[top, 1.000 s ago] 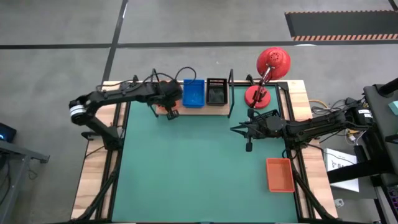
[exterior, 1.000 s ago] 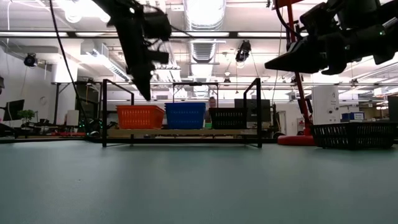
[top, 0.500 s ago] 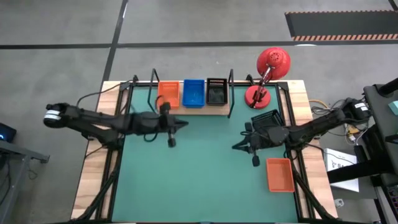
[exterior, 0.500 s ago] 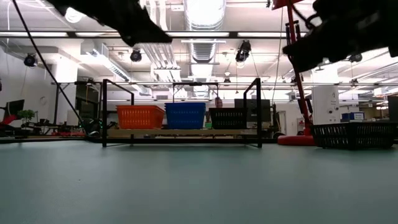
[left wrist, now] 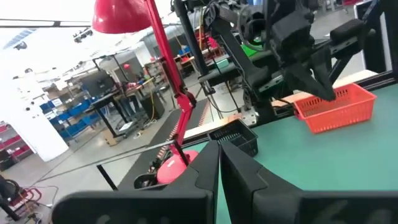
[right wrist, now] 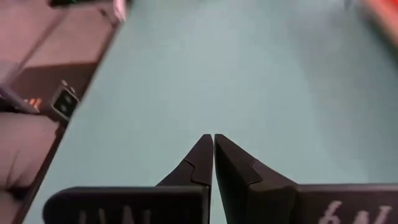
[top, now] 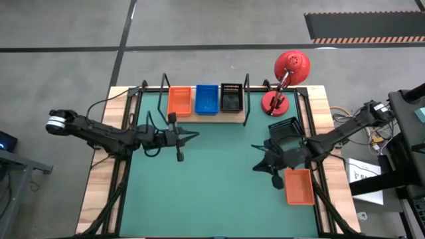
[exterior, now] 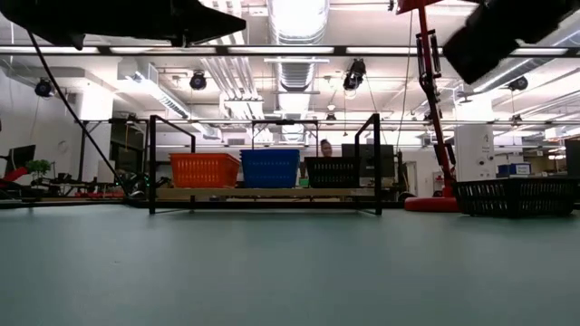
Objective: Stack baskets on shelf by color
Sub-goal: Stack the orange basket on top of the orange baskets on the shelf
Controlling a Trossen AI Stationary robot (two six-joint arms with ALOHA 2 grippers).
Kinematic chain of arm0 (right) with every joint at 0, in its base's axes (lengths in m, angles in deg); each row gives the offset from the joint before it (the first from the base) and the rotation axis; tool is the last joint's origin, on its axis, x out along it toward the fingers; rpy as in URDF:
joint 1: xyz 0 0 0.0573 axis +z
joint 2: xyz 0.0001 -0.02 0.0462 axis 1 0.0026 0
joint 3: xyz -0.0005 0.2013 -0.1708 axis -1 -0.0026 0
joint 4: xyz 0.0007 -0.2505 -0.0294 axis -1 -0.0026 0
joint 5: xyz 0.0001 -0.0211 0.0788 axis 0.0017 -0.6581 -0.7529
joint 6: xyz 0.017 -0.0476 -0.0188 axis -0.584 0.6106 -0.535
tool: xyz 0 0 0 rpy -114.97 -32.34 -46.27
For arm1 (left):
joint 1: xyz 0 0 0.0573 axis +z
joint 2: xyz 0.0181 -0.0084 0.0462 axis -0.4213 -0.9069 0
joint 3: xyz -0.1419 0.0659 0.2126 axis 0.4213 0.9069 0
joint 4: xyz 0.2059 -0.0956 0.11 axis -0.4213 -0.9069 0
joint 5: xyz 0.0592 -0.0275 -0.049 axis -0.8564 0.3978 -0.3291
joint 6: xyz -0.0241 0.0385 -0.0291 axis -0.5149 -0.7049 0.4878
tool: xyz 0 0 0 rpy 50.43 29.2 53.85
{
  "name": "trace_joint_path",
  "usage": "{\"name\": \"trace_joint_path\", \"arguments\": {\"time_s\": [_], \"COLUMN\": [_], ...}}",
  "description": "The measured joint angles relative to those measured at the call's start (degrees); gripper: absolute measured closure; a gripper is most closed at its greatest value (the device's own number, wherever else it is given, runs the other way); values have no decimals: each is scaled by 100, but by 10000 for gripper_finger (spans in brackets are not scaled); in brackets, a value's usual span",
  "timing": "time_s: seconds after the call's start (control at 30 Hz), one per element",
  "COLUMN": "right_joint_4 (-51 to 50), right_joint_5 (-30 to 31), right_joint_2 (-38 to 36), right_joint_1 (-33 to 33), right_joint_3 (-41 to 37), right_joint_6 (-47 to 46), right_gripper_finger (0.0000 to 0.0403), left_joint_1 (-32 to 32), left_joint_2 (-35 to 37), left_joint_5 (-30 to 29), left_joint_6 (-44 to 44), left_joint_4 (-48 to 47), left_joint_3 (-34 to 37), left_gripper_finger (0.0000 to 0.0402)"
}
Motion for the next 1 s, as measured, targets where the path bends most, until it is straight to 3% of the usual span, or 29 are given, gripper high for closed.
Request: {"name": "trace_joint_path", "arguments": {"time_s": [0.17,0.3,0.9,1.0], "right_joint_4": [-1619,-2168,-2233,-2287], "right_joint_5": [38,42,36,-183], "right_joint_2": [0,0,16,229], "right_joint_1": [199,318,324,439], "right_joint_3": [390,459,454,644], "right_joint_6": [-1693,-2484,-2760,-2912], "right_gripper_finger": [394,394,394,394], "left_joint_1": [-7,-9,-9,-7], "left_joint_2": [-13,-13,-20,-20], "left_joint_5": [2,15,15,15], "left_joint_6": [12,14,-36,-40], "left_joint_4": [-27,-30,16,20], "left_joint_3": [4,4,4,4], "left_gripper_finger": [402,402,402,402]}}
